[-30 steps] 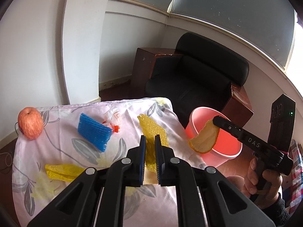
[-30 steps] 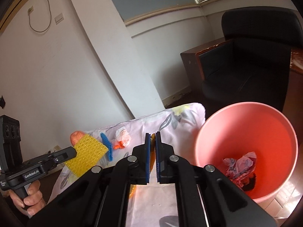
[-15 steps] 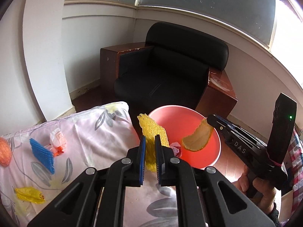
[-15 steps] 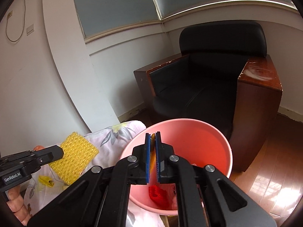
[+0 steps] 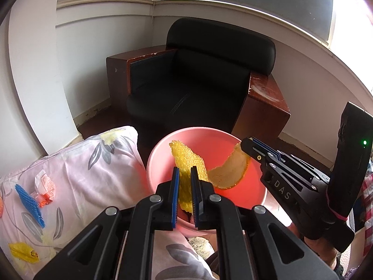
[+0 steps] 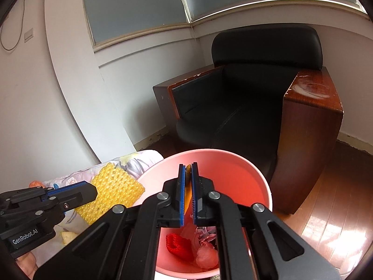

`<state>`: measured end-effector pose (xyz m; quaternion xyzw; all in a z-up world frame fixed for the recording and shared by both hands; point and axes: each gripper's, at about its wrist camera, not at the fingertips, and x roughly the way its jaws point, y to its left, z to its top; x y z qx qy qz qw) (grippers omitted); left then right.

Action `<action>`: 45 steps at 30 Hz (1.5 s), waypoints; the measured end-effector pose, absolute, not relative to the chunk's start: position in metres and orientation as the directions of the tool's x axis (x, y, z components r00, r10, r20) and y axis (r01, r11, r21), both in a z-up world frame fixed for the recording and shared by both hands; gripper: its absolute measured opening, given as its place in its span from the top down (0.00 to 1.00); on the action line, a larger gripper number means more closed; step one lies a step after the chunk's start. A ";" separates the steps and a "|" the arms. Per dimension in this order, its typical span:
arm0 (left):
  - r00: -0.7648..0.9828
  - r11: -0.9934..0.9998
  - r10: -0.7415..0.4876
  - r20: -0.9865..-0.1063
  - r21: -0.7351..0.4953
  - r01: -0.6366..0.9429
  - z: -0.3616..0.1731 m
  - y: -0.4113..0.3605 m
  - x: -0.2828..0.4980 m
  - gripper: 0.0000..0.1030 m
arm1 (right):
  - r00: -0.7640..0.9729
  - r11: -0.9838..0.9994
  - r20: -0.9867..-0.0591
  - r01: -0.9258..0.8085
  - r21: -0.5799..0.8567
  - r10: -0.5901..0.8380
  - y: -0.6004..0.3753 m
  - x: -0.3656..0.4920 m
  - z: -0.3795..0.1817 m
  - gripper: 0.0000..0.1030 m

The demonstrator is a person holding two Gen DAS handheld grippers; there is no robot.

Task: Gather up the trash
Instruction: 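Open the left tool to drop the mesh while the right tool releases the peel into the bucket, then move both tools back over the table toward the yellow bag and bread crust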

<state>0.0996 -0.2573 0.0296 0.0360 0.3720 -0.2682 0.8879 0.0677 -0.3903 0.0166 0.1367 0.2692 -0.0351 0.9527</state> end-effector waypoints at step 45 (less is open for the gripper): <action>0.705 0.970 -0.197 -0.682 -0.030 0.243 0.011 -0.128 0.036 0.47 | 0.759 0.911 -0.603 0.031 0.411 0.246 -0.330 0.048 0.004 0.66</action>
